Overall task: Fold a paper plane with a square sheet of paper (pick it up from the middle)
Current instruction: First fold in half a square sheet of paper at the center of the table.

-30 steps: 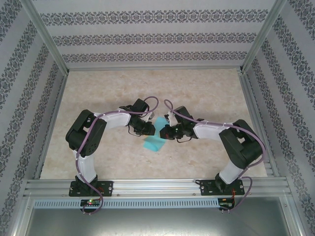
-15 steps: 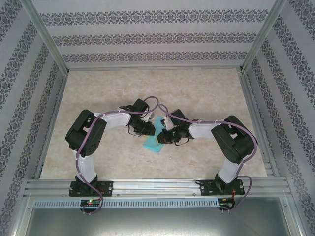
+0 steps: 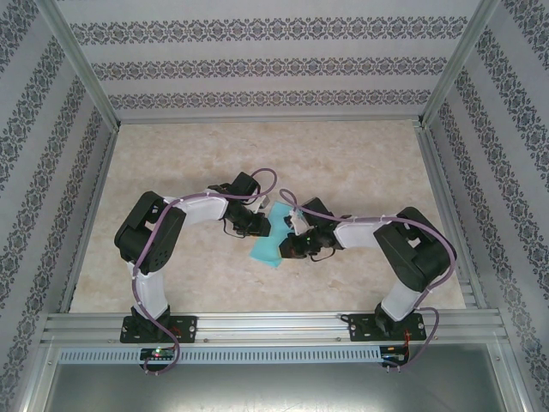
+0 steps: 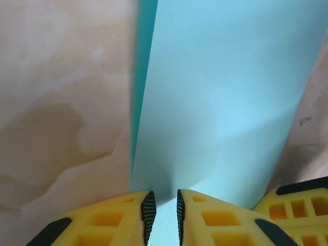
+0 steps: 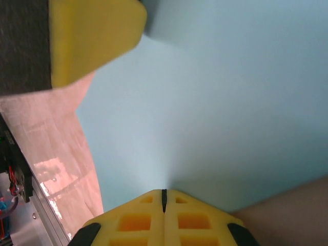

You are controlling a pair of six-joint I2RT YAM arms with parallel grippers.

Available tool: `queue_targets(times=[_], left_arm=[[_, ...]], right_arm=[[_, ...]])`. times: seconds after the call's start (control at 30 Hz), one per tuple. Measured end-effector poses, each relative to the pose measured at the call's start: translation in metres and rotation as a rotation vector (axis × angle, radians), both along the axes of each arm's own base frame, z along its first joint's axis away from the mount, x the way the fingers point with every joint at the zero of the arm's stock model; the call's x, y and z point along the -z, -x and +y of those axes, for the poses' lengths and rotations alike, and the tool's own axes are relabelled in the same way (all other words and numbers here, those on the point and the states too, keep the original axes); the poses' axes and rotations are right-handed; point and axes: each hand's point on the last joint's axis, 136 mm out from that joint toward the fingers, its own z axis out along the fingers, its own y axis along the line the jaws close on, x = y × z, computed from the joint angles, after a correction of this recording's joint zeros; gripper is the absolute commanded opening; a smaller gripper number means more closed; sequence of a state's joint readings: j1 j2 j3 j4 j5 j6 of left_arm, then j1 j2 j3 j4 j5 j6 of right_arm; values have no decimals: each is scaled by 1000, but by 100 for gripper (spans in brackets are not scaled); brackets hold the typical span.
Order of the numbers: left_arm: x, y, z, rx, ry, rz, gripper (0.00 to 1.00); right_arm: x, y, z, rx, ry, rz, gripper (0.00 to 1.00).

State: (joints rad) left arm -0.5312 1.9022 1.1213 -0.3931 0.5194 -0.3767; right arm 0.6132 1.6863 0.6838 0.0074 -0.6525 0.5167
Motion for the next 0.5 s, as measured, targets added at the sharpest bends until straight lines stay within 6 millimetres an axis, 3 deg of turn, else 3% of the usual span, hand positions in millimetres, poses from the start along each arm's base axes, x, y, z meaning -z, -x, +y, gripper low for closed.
queue_targets(times=[0.27, 0.5], left_arm=[[0, 0, 0, 1, -2, 3, 26], [0, 0, 0, 3, -2, 2, 26]], right_arm=[[-3, 17, -12, 4, 24, 38, 4], [-26, -3, 0, 57, -31, -5, 4]])
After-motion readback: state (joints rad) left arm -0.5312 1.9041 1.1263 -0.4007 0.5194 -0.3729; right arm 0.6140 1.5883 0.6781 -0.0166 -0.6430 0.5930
